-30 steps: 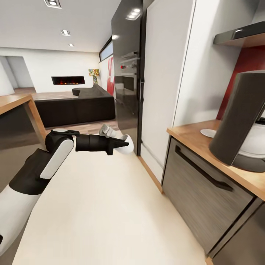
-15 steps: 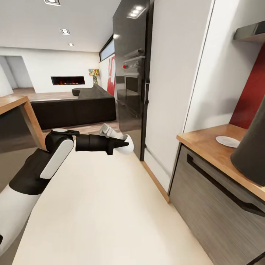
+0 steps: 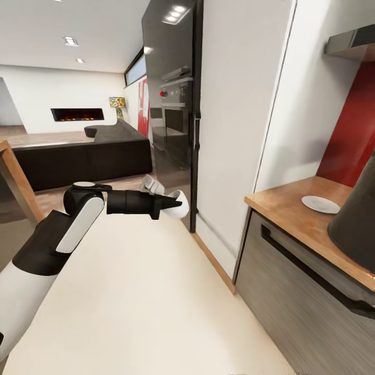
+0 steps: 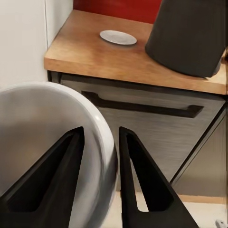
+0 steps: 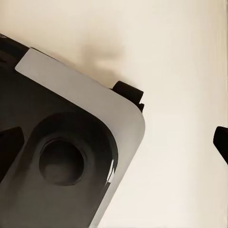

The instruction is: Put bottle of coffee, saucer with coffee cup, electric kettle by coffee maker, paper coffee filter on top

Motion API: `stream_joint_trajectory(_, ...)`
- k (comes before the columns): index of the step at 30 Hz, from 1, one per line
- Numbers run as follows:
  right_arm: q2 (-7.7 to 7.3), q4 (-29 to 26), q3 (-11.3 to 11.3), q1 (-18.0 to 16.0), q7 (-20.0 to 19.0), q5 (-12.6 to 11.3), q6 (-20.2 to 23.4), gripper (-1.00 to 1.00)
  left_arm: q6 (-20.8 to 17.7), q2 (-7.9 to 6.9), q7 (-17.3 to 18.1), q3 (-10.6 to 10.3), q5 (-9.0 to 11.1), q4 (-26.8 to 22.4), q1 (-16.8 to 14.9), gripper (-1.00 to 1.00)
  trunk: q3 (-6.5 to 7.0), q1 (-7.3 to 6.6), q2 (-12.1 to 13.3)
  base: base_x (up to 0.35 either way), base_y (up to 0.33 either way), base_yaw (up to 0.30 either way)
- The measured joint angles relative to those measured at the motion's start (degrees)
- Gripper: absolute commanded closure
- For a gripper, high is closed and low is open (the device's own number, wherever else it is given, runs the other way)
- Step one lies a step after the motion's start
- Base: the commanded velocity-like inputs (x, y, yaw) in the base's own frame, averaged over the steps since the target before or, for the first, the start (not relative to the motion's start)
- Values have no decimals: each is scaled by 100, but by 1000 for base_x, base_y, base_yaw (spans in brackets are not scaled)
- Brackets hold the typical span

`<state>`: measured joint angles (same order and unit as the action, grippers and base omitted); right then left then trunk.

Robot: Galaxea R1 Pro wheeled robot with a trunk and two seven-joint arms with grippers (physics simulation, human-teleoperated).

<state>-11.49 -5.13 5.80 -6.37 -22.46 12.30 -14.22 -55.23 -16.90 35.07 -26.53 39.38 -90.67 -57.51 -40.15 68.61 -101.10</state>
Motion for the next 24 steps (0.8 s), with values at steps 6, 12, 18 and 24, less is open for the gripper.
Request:
stream_joint_trajectory(6,0,0,0,0,0,0,1,-100,0,-2,0,0,0,0,-1,100,0,0,0,7,2,-282)
stream_joint_trajectory(12,0,0,1,0,0,0,1,-100,0,-2,0,0,0,0,-1,100,0,0,0,1,0,-284)
stream_joint_trajectory(18,0,0,1,0,0,0,1,-100,0,-3,0,1,0,0,-1,100,0,0,0,0,0,-249)
stream_joint_trajectory(24,0,2,1,-2,0,1,-6,-100,-1,-4,-1,1,1,-2,-1,100,0,0,0,5,24,-47)
